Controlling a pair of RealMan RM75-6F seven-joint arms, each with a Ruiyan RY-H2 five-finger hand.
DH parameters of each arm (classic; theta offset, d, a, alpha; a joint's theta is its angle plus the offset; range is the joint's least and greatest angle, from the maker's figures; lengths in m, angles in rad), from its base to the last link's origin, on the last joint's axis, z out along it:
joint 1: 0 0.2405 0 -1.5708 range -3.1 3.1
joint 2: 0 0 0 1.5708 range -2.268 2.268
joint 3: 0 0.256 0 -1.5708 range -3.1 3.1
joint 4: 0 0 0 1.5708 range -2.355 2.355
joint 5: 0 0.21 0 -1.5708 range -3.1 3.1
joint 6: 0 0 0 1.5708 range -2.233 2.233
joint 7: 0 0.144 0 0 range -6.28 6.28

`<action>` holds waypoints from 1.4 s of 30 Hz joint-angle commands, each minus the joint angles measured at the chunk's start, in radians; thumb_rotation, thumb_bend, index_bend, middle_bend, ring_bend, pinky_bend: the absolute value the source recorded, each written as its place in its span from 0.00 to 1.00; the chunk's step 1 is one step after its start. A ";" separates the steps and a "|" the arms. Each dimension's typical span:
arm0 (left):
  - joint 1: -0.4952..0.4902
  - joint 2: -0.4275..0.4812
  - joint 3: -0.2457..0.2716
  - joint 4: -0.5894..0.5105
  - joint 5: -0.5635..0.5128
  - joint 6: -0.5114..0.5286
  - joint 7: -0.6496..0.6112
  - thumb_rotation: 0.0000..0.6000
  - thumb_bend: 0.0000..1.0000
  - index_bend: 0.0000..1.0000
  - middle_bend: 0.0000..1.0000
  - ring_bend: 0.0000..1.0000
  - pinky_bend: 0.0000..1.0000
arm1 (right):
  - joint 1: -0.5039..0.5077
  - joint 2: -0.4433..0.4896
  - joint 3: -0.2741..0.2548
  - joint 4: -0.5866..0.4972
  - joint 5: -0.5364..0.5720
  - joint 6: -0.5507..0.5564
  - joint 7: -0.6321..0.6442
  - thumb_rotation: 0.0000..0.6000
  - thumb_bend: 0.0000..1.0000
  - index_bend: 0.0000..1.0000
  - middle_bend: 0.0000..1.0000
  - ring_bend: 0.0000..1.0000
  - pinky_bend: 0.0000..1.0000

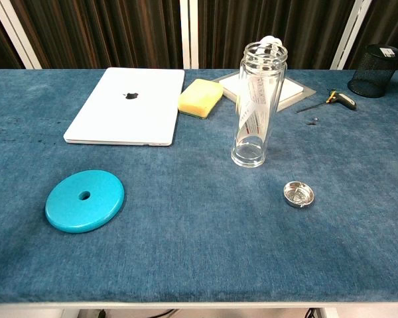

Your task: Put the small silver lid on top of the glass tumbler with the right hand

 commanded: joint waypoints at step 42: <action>0.124 0.118 0.121 -0.070 -0.242 -0.116 0.722 1.00 0.03 0.22 0.22 0.19 0.20 | 0.013 0.153 -0.167 -0.122 0.106 -0.430 -0.289 1.00 0.36 0.26 0.04 0.00 0.00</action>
